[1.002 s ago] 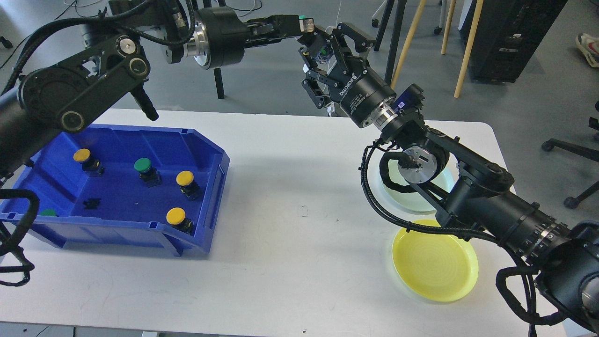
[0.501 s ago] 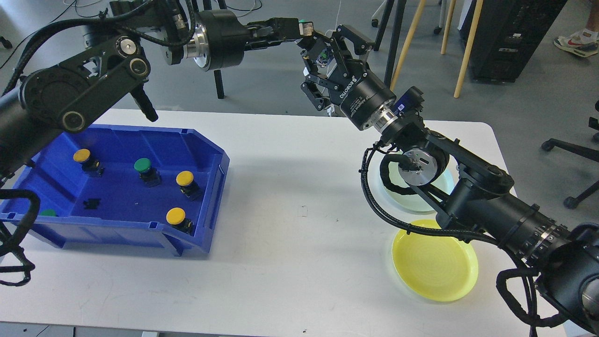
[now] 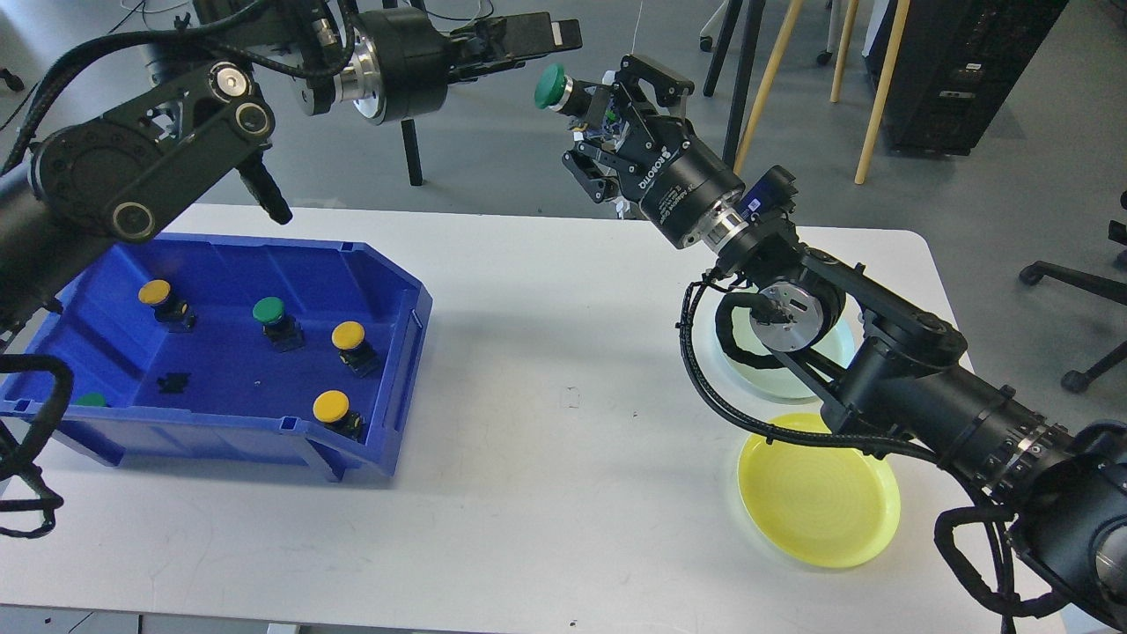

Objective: Pass button and place on color plate
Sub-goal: 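Grasp the green button with the right gripper, release left gripper, then lower the green button onto the pale green plate and open right gripper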

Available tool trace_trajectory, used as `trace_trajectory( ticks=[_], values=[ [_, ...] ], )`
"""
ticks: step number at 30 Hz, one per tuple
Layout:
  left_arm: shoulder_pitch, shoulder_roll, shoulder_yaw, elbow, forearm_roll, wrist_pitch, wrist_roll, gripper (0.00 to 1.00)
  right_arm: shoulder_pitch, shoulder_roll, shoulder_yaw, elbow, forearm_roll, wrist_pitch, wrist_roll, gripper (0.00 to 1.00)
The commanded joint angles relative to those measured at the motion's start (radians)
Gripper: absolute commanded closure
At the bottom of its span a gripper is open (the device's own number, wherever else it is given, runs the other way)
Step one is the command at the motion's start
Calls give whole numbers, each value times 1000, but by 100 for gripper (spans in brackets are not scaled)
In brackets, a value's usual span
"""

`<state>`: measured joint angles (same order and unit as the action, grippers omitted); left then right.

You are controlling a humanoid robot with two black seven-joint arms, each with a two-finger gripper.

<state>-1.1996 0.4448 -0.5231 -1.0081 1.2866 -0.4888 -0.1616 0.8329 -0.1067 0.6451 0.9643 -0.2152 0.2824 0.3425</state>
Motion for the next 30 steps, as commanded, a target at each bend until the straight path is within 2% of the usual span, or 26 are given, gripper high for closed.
trace_trajectory(
  ticks=[1,8,22,30],
  values=[
    [3,8,0,0,-1,0,-1,0,-27,-43,2,8,2,21,-2,95],
    [3,8,-2,19,-1,0,-1,0,-58,-59,11,8,2,26,0,95],
    [-6,8,0,52,0,0,-1,0,-241,-228,50,-6,2,93,4,95],
    [-9,9,0,56,-1,0,-1,0,-305,-255,50,-73,0,133,10,94]
  ],
)
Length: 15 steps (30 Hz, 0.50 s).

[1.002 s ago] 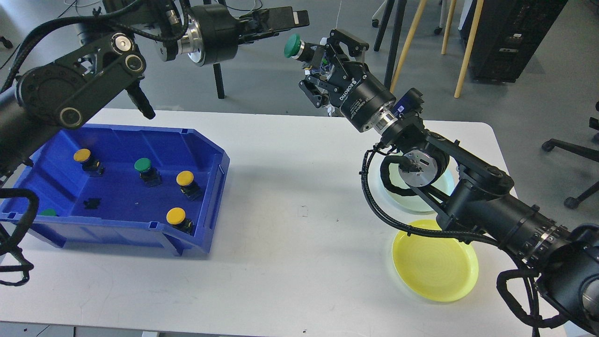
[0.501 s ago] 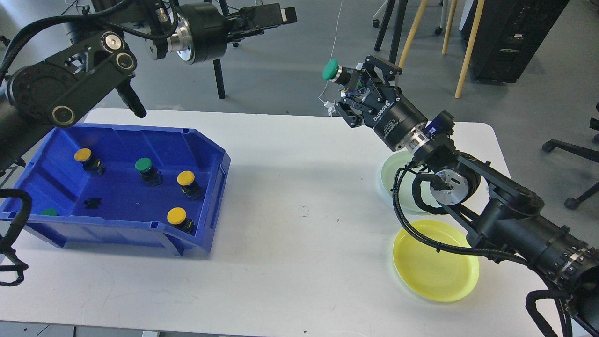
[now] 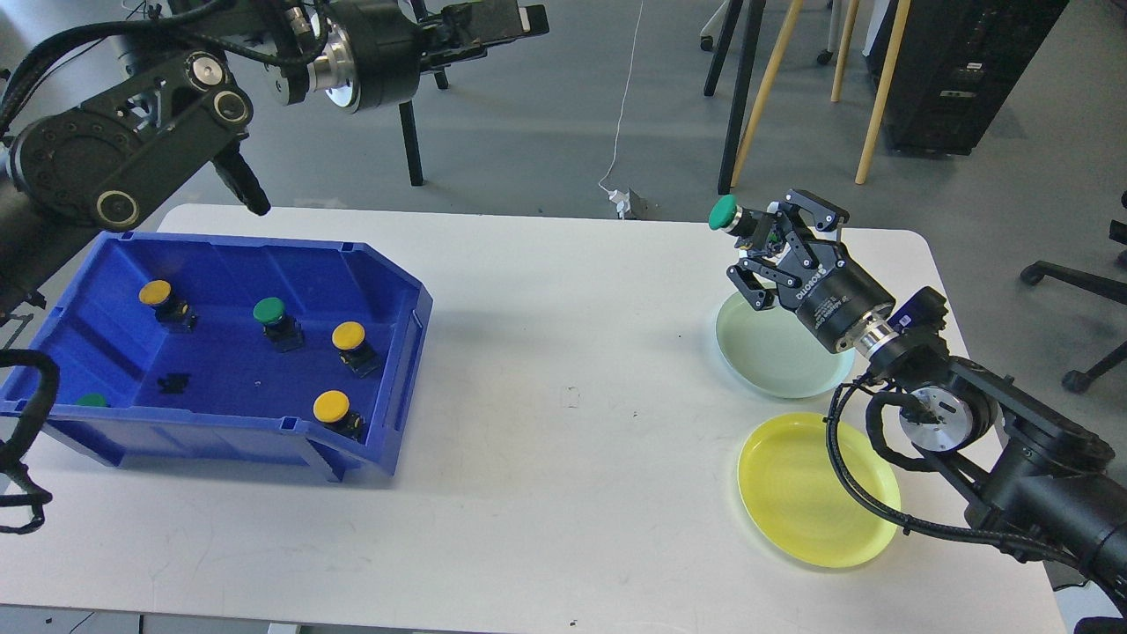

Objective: Pass button and place on color plate
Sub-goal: 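Lower the green button onto the pale green plate and open right gripper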

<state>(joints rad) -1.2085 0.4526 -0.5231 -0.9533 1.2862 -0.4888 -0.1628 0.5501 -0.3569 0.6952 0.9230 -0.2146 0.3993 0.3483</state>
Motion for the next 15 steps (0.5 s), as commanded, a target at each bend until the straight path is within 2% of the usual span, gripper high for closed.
trace_trajectory(
  ticks=[1,15],
  values=[
    [0,1,-1,1,-1,0,-1,0,-28,-5,0,-44,0,23,6,94],
    [-2,31,-9,-1,-2,0,-3,0,-90,-5,-2,-228,0,64,11,94]
  ],
)
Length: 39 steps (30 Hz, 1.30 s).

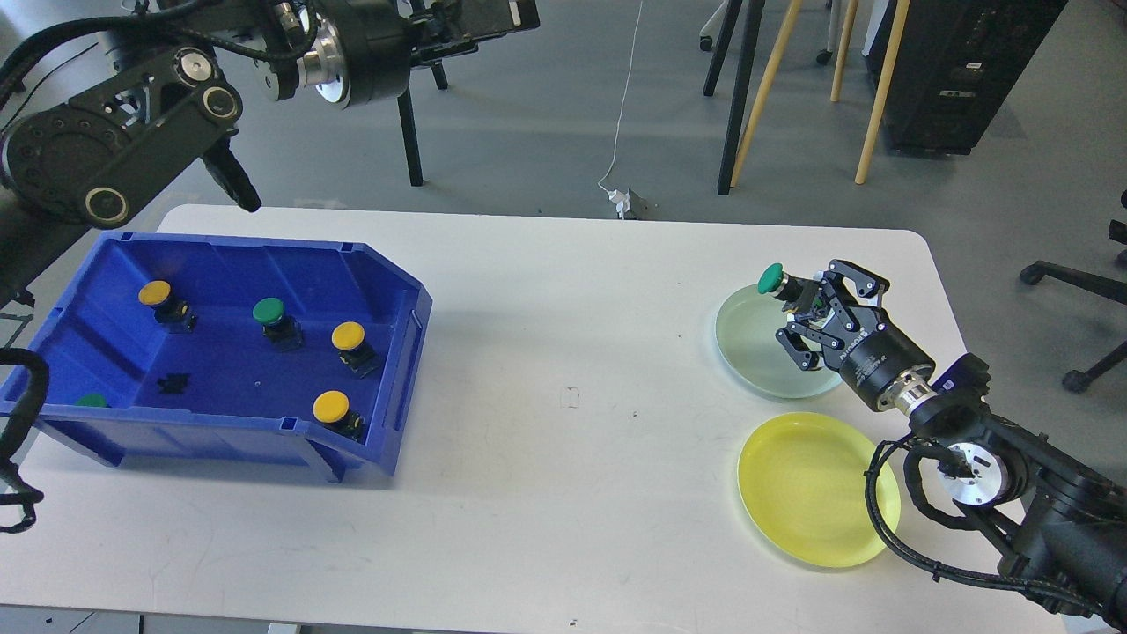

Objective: Pass button and place on color plate
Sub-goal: 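Lower the green button onto the pale green plate and open right gripper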

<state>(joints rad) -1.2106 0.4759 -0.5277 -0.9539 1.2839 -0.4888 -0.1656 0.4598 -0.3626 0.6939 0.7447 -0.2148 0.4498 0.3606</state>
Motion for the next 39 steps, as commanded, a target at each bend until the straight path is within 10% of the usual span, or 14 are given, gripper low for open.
trace_trajectory(
  ticks=[1,16,27,39],
  values=[
    [0,7,-5,0,0,0,0,0,2,1,-2,-71,0,17,-2,94],
    [-1,24,-12,0,-17,0,-6,0,85,51,-117,-274,-1,4,-8,84],
    [-4,47,-17,0,-23,0,-6,0,109,71,-117,-274,-1,-23,-14,49],
    [-6,49,-17,0,-23,0,-6,0,112,60,-117,-266,-1,-20,-34,36]
  ],
)
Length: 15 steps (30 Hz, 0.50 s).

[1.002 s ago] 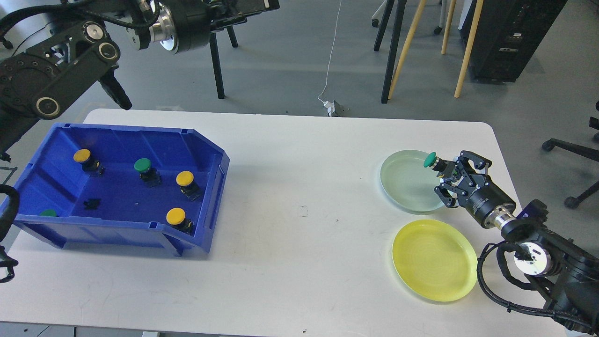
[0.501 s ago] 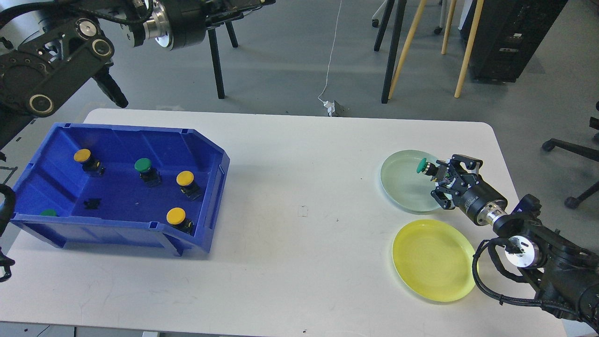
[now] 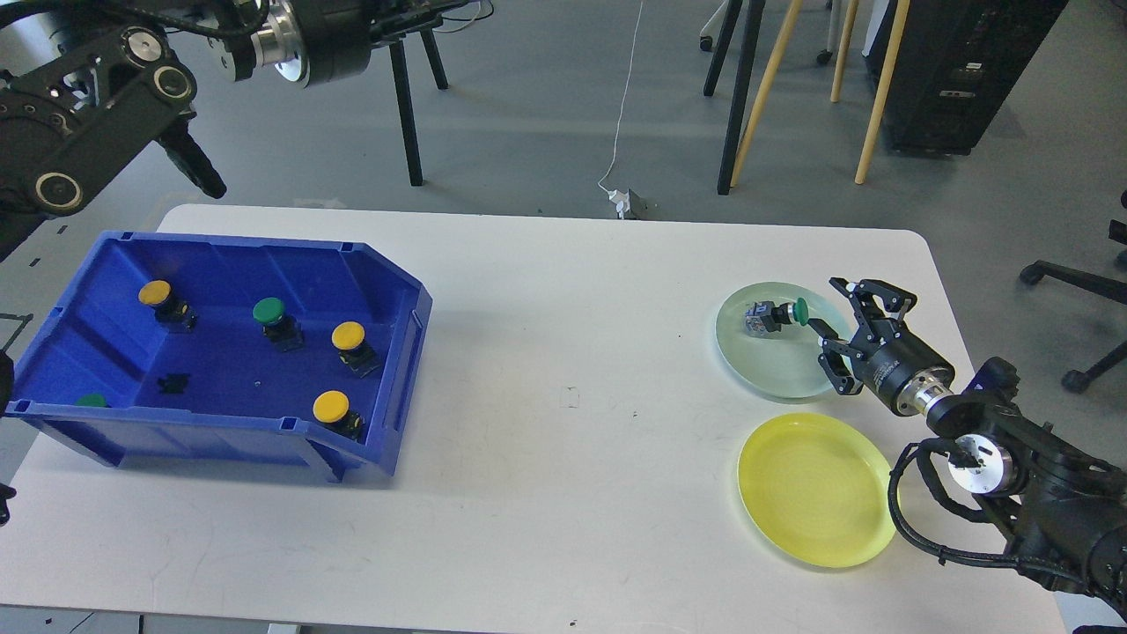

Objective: Pass button and place on color plate
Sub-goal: 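Lower the green button onto the pale green plate and open right gripper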

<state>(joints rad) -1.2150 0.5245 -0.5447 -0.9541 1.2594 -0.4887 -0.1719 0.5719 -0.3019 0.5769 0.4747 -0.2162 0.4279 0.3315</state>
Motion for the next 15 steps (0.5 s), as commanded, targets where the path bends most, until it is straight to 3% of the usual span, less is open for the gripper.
trace_trajectory(
  ticks=[1,10,15],
  values=[
    [-1,0,0,0,0,0,0,0,0,0,-2,5,0,2,-5,36],
    [-1,32,0,0,-8,0,0,1,0,-5,-2,80,1,14,-5,22],
    [0,61,6,-11,-34,0,0,1,-1,-36,0,198,3,12,-5,22]
  ],
)
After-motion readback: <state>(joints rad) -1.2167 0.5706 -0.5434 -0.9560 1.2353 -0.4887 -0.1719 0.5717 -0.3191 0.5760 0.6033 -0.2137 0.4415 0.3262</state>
